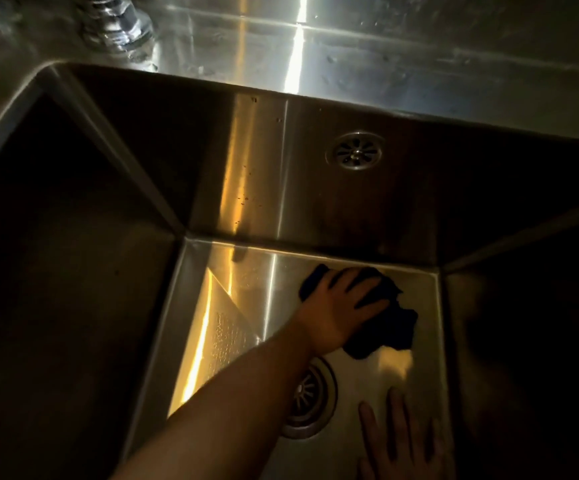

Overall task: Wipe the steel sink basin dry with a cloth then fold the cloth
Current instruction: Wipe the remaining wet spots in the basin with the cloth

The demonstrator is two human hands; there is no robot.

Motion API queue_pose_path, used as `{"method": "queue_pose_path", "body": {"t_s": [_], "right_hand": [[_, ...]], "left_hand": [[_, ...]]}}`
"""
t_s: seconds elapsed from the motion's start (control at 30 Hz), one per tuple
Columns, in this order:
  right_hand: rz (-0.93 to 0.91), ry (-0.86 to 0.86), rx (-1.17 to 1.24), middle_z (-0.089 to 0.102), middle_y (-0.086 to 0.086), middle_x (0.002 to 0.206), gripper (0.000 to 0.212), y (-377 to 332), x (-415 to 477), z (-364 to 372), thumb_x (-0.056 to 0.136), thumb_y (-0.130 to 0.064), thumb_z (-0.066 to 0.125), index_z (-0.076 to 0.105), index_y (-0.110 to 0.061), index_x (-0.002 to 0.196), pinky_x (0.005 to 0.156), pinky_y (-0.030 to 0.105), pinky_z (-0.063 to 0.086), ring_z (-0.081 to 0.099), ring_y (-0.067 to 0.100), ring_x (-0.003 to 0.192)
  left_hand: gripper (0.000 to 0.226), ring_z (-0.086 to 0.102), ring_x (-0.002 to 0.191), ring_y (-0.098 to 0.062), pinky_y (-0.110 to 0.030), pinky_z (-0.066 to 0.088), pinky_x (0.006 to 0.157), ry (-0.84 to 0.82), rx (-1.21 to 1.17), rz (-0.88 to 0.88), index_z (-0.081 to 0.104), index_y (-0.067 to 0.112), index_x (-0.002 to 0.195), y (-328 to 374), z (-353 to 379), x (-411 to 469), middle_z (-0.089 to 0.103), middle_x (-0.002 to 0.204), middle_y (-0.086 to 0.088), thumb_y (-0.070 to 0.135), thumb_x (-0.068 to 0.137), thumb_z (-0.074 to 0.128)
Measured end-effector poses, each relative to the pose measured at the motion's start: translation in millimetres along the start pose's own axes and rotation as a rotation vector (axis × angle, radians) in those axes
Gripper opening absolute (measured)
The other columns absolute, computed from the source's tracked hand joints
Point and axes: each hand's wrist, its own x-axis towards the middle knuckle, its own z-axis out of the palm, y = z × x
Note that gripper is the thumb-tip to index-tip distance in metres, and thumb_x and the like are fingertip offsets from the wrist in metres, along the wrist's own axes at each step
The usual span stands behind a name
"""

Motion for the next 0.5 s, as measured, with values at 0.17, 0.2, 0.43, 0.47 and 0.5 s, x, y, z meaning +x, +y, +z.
{"method": "queue_pose_path", "body": {"t_s": [0.17,0.2,0.43,0.47,0.5], "right_hand": [[0.025,-0.052,-0.015,0.008,0.011,0.161,0.077,0.3,-5.2,0.6,0.076,-0.049,0.037,0.019,-0.036,0.150,0.103,0.063,0.025,0.005,0.029,0.148],[0.026,-0.069,0.003,0.007,0.011,0.161,0.075,-2.1,-4.1,-4.1,0.078,-0.048,0.036,0.018,-0.036,0.150,0.102,0.063,0.026,0.004,0.029,0.149],[-0.010,-0.095,0.132,-0.001,0.005,0.161,0.059,-6.4,4.9,-38.2,0.093,-0.052,0.007,0.008,-0.035,0.150,0.099,0.055,0.026,-0.002,0.026,0.149],[-0.029,-0.154,0.132,0.007,0.009,0.160,0.061,-4.8,7.9,-45.0,0.094,-0.053,0.003,0.016,-0.032,0.149,0.096,0.053,0.028,0.010,0.032,0.146],[-0.055,-0.121,0.094,0.021,0.013,0.155,0.062,-2.6,9.8,-47.6,0.094,-0.053,0.002,0.029,-0.027,0.144,0.092,0.051,0.030,0.026,0.037,0.137]], "left_hand": [[0.048,0.055,0.117,-0.043,-0.053,0.047,0.086,-0.050,0.120,-0.267,0.060,0.024,0.127,-59.7,-37.4,-61.0,0.054,0.136,-0.016,0.039,0.082,0.056],[0.050,0.056,0.114,-0.045,-0.056,0.047,0.084,-0.075,0.141,-0.340,0.061,0.022,0.127,-69.9,-44.0,-80.5,0.055,0.135,-0.018,0.038,0.079,0.055],[0.044,0.057,0.099,-0.057,-0.063,0.049,0.075,-0.345,0.166,-0.657,0.066,0.007,0.115,-60.5,-83.2,-155.7,0.056,0.126,-0.031,0.029,0.077,0.066],[0.043,0.059,0.097,-0.056,-0.064,0.049,0.071,-0.383,0.171,-0.648,0.069,0.009,0.112,-49.3,-84.5,-161.1,0.058,0.123,-0.031,0.029,0.074,0.068],[0.043,0.063,0.090,-0.052,-0.063,0.052,0.063,-0.433,0.168,-0.618,0.072,0.013,0.105,-37.6,-87.2,-167.9,0.063,0.116,-0.028,0.035,0.068,0.067]]}}
